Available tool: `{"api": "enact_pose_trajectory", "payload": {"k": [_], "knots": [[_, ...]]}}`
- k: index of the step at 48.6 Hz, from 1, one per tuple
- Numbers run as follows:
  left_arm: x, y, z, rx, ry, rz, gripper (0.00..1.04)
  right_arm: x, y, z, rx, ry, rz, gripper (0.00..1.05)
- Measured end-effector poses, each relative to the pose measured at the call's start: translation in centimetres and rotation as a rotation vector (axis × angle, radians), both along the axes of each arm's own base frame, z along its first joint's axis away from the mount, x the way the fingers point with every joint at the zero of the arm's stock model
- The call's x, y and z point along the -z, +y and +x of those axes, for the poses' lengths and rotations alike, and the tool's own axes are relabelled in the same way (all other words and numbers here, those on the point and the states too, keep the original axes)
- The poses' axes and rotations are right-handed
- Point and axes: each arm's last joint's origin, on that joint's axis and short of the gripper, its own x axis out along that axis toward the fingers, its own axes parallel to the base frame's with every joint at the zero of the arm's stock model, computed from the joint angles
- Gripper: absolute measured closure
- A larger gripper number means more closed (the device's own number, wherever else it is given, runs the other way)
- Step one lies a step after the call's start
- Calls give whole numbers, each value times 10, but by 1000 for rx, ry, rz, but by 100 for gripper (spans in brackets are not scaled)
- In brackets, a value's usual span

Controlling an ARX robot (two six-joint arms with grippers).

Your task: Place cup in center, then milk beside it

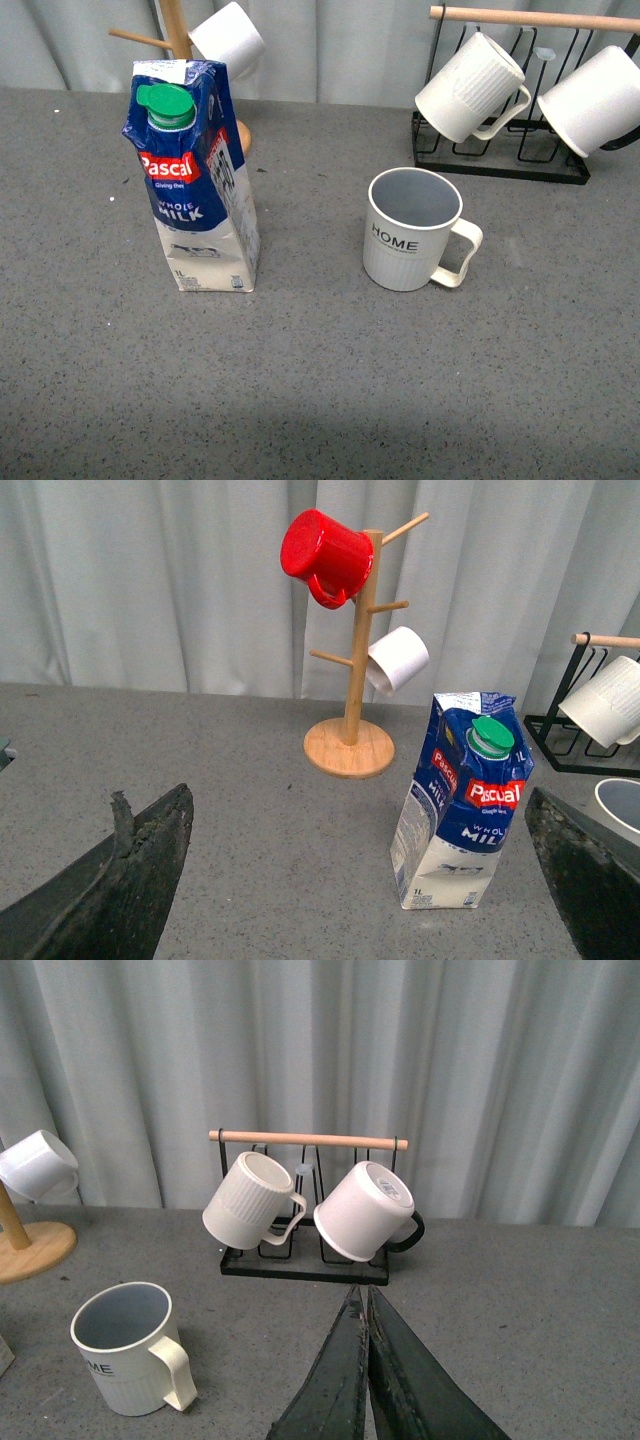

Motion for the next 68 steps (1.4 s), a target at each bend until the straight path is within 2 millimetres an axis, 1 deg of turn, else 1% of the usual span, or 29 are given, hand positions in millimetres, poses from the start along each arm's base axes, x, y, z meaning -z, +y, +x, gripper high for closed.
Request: {"api": "enact_pose_trajectory", "payload": {"k": [5,7,13,14,15,22,24,28,34,37,38,42,44,46,47,50,55,60,62,68], "knots": [[0,0,0,0,0,0,6,5,0,-8,-2,35,0,104],[0,0,0,-1,0,0,6,3,0,-11,-2,8,0,104],[0,0,0,0,0,0,6,3,0,-11,-3,6,0,104],[0,0,0,0,0,0,6,3,0,-11,-2,6,0,102],[0,0,0,0,0,0,6,3,0,-11,-3,6,0,99],[0,0,0,0,0,0,6,3,0,-11,-3,5,0,66],[0,0,0,0,0,0,6,3,0,-11,-2,5,0,60],[0,0,0,0,0,0,6,3,0,-11,-3,5,0,41],[0,0,0,0,0,0,6,3,0,-11,-3,5,0,21],[0,0,0,0,0,0,6,3,0,-11,-3,5,0,8],[0,0,0,0,0,0,6,3,0,-11,-3,5,2,7],[0,0,0,-5,2,0,6,3,0,-11,-2,5,1,10],[2,0,0,-47,41,-17,6,3,0,-11,-3,5,1,9],[4,-1,2,-108,118,-29,6,3,0,-11,-3,5,1,9],[6,-1,3,-126,149,-35,6,3,0,-11,-3,5,1,9],[10,-3,9,-104,204,-46,6,3,0,-11,-2,5,1,9],[10,-7,26,-73,232,-74,6,3,0,-11,-2,5,1,9],[9,-21,44,-17,236,-62,6,3,0,-11,-2,5,1,9],[10,-32,54,6,241,-60,6,3,0,-11,-2,5,1,9],[23,-56,73,54,288,-60,6,3,0,-11,-2,5,1,9]]}}
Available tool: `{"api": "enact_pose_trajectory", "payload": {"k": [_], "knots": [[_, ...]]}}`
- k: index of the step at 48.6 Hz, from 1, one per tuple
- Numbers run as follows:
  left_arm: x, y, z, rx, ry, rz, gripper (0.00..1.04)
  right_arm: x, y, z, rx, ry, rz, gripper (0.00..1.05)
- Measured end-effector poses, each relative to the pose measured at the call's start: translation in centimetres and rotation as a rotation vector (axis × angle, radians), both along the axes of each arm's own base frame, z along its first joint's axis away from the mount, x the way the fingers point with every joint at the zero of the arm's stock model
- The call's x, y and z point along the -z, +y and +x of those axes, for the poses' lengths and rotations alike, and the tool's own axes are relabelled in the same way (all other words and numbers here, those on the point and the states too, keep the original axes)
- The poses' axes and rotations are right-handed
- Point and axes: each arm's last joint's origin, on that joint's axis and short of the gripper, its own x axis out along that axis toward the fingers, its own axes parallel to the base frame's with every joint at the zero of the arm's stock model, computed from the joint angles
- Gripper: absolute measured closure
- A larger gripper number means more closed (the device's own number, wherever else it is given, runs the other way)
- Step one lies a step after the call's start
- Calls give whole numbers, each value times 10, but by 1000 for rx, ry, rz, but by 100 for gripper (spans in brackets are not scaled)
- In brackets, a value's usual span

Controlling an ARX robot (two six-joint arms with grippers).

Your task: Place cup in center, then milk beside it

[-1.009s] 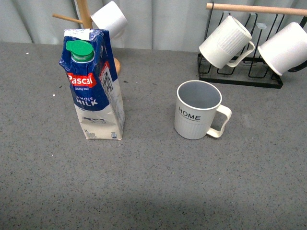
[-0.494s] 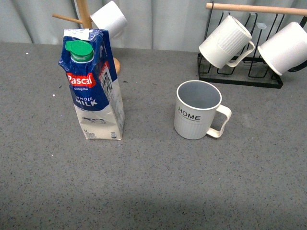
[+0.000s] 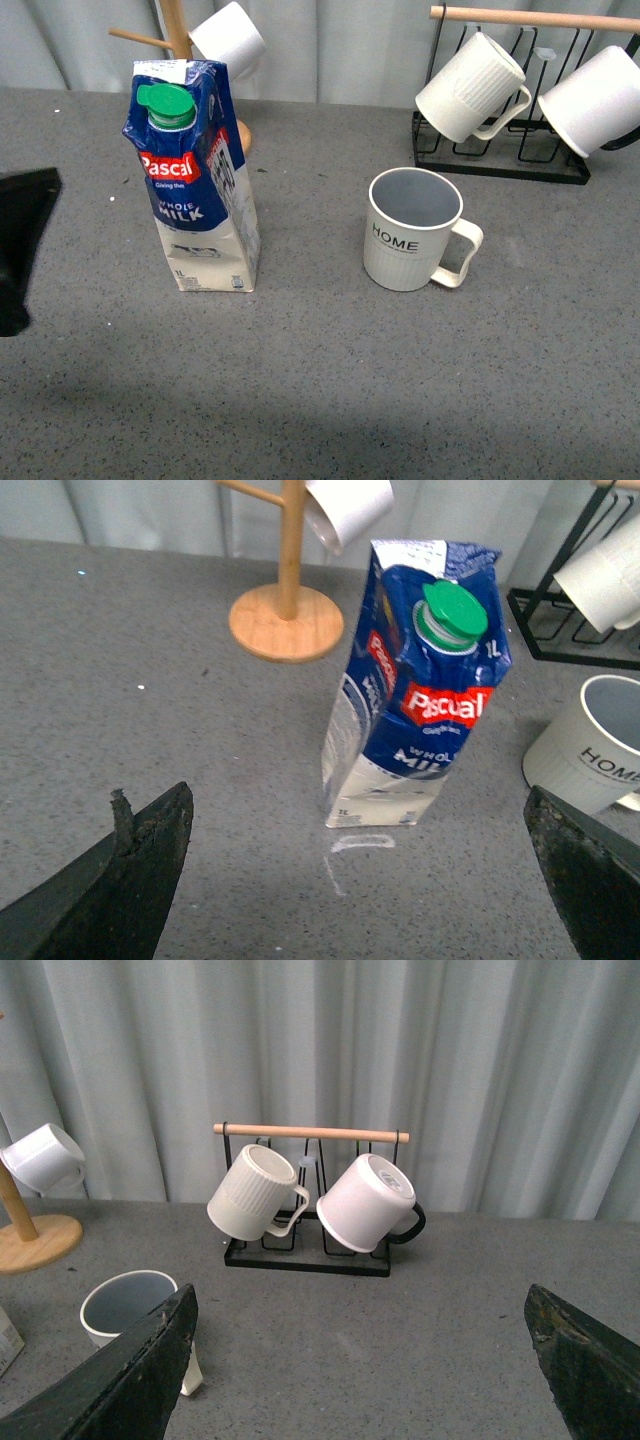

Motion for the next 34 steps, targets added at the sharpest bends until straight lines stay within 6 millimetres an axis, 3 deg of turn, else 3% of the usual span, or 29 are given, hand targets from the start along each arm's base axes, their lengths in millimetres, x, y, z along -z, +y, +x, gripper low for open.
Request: {"api": "enact_pose_trajectory", "payload": {"k": [12,34], "knots": [[16,-32,30,61,48,3,6,0,0,0,0,0,0,9],[25,-51,51,115,74,31,6,0,0,0,0,0,0,9]]}}
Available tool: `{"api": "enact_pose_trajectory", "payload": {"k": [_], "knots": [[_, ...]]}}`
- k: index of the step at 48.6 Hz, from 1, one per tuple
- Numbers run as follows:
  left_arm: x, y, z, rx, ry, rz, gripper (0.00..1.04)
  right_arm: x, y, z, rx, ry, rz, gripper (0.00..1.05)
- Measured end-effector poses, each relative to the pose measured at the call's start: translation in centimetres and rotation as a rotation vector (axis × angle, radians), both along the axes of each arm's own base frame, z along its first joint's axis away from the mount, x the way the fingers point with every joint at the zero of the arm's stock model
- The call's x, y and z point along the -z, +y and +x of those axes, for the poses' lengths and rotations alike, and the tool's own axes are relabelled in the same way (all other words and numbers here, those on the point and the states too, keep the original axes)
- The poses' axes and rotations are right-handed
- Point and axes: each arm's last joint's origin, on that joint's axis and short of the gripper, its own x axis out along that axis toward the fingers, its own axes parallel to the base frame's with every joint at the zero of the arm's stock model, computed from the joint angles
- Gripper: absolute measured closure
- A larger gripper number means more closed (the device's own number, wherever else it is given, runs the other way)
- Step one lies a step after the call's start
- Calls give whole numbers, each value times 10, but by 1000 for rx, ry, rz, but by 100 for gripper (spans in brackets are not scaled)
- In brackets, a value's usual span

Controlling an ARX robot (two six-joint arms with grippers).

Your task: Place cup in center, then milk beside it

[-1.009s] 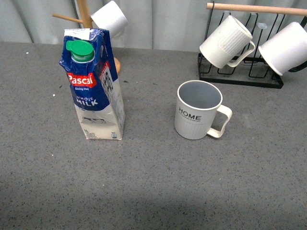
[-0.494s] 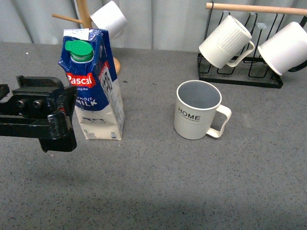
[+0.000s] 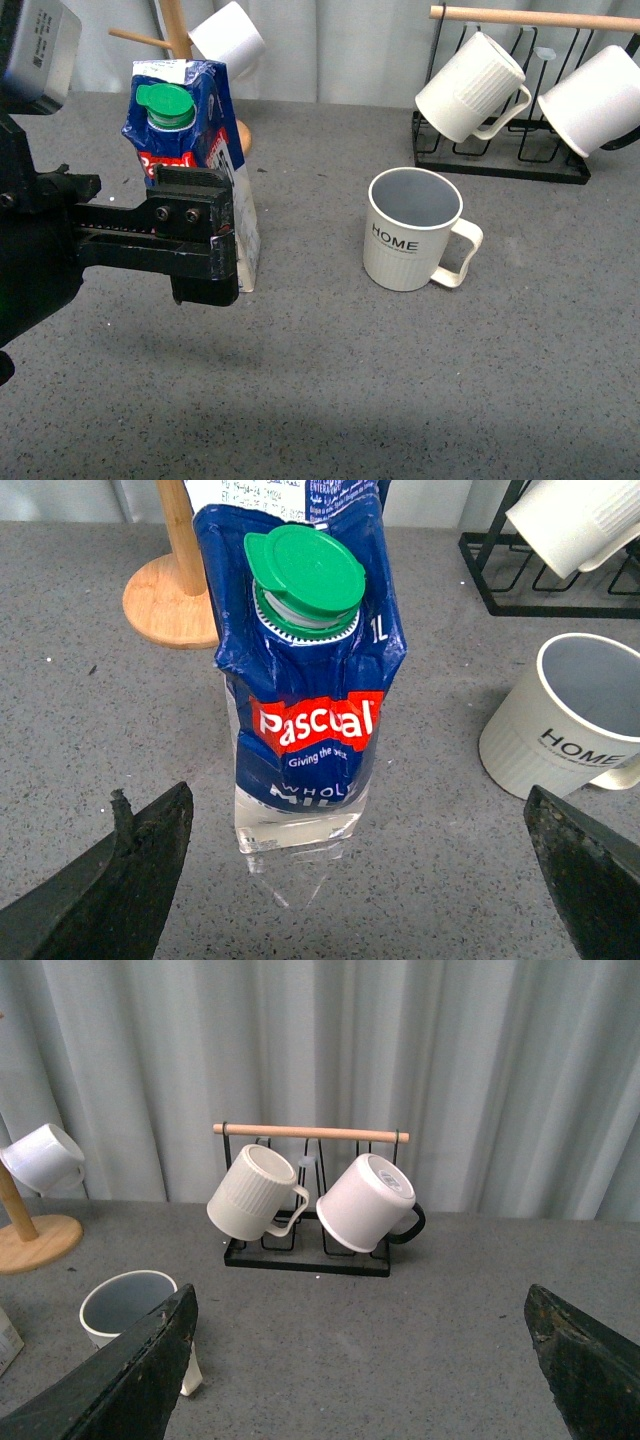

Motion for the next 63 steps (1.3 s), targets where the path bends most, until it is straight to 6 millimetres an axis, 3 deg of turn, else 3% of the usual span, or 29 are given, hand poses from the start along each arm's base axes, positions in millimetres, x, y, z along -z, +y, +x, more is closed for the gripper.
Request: {"api": "enact_pose_trajectory", "payload": {"k": [23,63], "knots": [[12,2,18,-55,23,59,6,0,0,0,0,0,0,9],[15,9,53,-119,38,53,6,0,0,0,0,0,0,9]]}}
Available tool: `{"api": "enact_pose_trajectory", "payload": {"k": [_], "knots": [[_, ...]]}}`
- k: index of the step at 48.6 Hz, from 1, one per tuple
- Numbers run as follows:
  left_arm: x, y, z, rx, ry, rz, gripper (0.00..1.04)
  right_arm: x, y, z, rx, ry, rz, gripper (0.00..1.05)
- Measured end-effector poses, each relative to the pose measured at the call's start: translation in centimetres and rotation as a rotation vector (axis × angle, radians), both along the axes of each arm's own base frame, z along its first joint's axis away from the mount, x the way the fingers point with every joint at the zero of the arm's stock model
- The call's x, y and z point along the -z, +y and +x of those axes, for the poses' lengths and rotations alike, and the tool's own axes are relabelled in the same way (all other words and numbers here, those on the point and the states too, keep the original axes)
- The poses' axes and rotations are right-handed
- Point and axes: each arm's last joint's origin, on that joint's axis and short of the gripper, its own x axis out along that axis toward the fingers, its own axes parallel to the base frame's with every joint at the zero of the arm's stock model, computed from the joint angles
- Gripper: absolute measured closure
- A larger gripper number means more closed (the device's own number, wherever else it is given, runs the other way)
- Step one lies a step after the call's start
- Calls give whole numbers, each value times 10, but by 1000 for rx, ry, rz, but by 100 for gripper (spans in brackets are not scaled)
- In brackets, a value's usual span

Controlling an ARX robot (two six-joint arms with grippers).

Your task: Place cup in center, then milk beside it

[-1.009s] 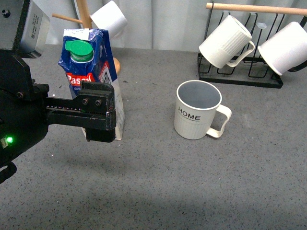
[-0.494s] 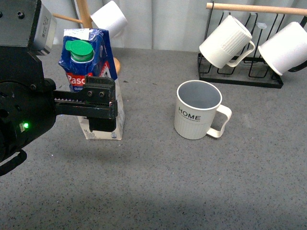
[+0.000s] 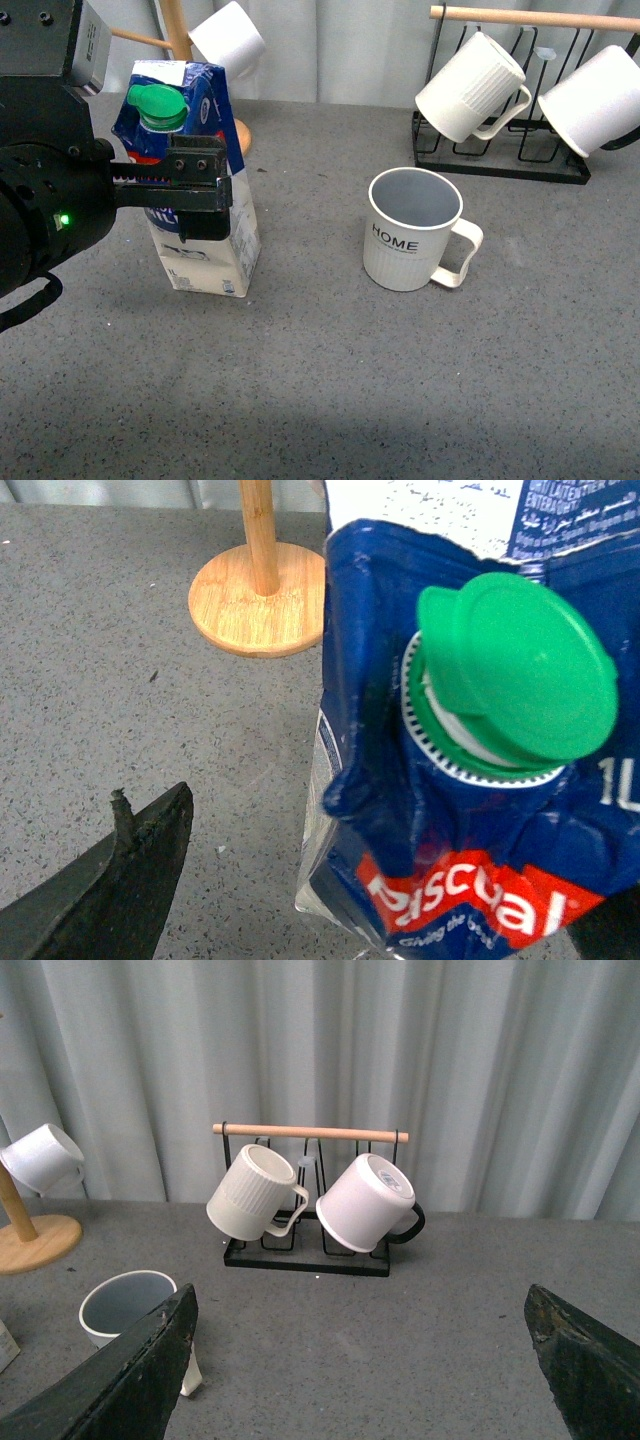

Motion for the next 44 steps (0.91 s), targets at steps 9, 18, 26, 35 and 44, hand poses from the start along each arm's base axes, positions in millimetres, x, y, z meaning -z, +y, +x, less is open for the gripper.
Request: {"api": "enact_pose_trajectory", "payload": {"k": [9,18,26,35,44], "knots": [[-1,-1,2,2,-2,-2,13,0,0,0,0,0,0,9],[0,-2,1,11,4,-4,47,0,0,0,0,0,0,9],[-1,-5,0,12,8,-4,69,0,0,0,0,0,0,9],[-10,-24,2,19,-13,-1,99,0,0,0,0,0,0,9],[-14,-48,5,39,-26,-31,100,0,0,0,0,0,0,9]]}}
